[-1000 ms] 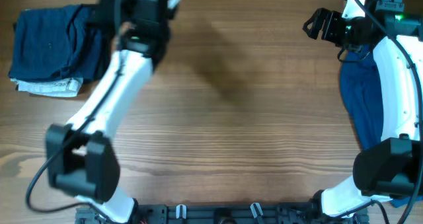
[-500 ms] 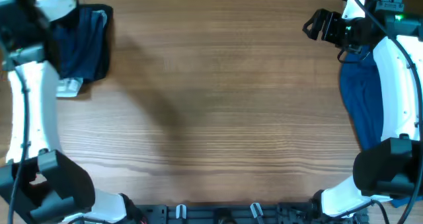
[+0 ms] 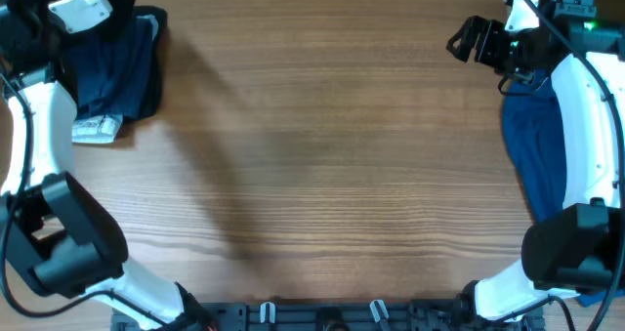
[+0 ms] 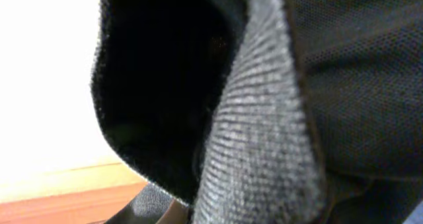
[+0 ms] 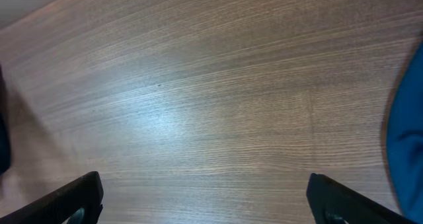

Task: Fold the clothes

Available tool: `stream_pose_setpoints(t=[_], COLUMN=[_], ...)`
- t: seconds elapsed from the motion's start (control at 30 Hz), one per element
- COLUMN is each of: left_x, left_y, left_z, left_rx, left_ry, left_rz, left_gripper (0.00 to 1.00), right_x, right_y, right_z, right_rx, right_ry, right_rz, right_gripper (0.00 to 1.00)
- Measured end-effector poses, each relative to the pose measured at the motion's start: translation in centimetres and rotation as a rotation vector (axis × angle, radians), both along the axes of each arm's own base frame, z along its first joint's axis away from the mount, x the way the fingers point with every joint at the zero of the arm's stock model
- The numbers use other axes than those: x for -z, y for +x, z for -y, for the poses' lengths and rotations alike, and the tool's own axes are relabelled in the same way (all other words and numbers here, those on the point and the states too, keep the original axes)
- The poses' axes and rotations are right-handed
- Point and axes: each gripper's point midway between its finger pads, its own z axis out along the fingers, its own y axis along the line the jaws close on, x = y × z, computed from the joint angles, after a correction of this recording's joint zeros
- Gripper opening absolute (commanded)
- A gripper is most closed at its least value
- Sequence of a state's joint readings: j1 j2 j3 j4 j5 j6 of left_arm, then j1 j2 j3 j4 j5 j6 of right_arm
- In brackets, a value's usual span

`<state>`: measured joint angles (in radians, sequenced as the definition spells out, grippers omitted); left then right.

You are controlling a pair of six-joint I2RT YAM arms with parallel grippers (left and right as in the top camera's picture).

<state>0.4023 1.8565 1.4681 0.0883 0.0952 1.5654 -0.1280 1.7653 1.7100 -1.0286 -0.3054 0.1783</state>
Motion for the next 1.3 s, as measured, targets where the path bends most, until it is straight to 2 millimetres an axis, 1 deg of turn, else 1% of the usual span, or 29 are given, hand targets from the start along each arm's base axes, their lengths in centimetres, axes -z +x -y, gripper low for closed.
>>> stream_pose_setpoints(t=[0.1,0.2,0.27,0.3,0.37,0.4,0.43,0.47,0.53,0.57,0.6,0.63,0.67,0.7,0.73,0.83,0.9,0.97,1.07,1.1,1.2,1.27,1.3], left_x=[0.1,0.8,2.5,3.9,7.6,10.0,11.6,12.7,14.2,14.9,15.6,16.2,16.9,17.5,17.7,17.9,17.5,16.5,13.1,11.6,5.0,0.7,-1.1], left_y=[0.3,0.2,0.2,0.0,-1.0,-1.9,-2.8,-3.5,-4.8,-5.6,-6.3,-7.0,-7.7,-8.5,-8.8,-9.7,-10.1,-10.2,-10.2,-10.1,-10.4,-10.9,-11.1], left_z=[-1.1,-2.1,-2.9,-3.1,-3.1,-2.9,-2.7,-2.5,-2.1,-1.8,-1.4,-1.1,-0.7,-0.2,0.0,0.2,0.3,0.3,0.6,0.7,2.2,4.3,5.5], left_rx=[-0.005,-0.005,-0.009,-0.014,-0.026,-0.035,-0.040,-0.044,-0.051,-0.055,-0.059,-0.060,-0.063,-0.073,-0.079,-0.107,-0.119,-0.127,-0.135,-0.133,-0.094,-0.040,-0.011], left_ry=[0.008,-0.002,-0.036,-0.062,-0.133,-0.179,-0.214,-0.239,-0.285,-0.308,-0.331,-0.348,-0.370,-0.401,-0.417,-0.457,-0.467,-0.468,-0.467,-0.470,-0.500,-0.566,-0.606], left_rz=[0.029,0.026,0.003,-0.030,-0.146,-0.228,-0.288,-0.335,-0.407,-0.446,-0.486,-0.521,-0.559,-0.595,-0.609,-0.641,-0.647,-0.630,-0.557,-0.516,-0.363,-0.260,-0.218], left_gripper=[0.04,0.04,0.04,0.04,0.04,0.08,0.13,0.18,0.21,0.25,0.40,0.63,1.00,1.00,1.00,1.00,1.00,1.00,1.00,1.00,1.00,1.00,1.00], right_x=[0.0,0.0,-0.1,-0.2,-0.3,-0.3,-0.3,-0.3,-0.6,-0.7,-0.8,-0.8,-1.0,-1.0,-1.1,-1.2,-1.3,-1.3,-1.3,-1.3,-1.3,-1.4,-1.4], right_y=[0.0,0.0,0.2,0.3,0.4,0.4,0.4,0.5,0.8,1.0,1.2,1.3,1.5,1.5,1.6,1.9,1.9,1.9,1.9,1.9,1.9,1.9,2.0], right_z=[0.0,0.0,0.0,-0.1,-0.2,-0.2,-0.2,-0.2,-0.2,-0.2,-0.2,-0.2,-0.2,-0.2,-0.2,-0.2,-0.2,-0.2,-0.2,-0.2,-0.3,-0.5,-0.6], right_rx=[0.000,0.000,0.010,0.013,0.020,0.023,0.024,0.025,0.028,0.028,0.028,0.030,0.033,0.034,0.034,0.034,0.032,0.032,0.032,0.032,0.029,0.023,0.019], right_ry=[0.000,0.002,0.006,0.012,0.023,0.026,0.030,0.030,0.034,0.033,0.033,0.034,0.036,0.039,0.039,0.039,0.040,0.040,0.041,0.041,0.047,0.056,0.062], right_rz=[-0.001,0.000,0.006,0.009,0.013,0.012,0.012,0.016,0.032,0.039,0.048,0.054,0.061,0.064,0.069,0.080,0.082,0.082,0.082,0.083,0.084,0.088,0.089], right_gripper=[0.99,1.00,1.00,0.99,1.00,0.99,0.99,1.00,1.00,1.00,1.00,0.99,0.99,0.99,1.00,1.00,1.00,0.99,1.00,1.00,1.00,0.99,0.99])
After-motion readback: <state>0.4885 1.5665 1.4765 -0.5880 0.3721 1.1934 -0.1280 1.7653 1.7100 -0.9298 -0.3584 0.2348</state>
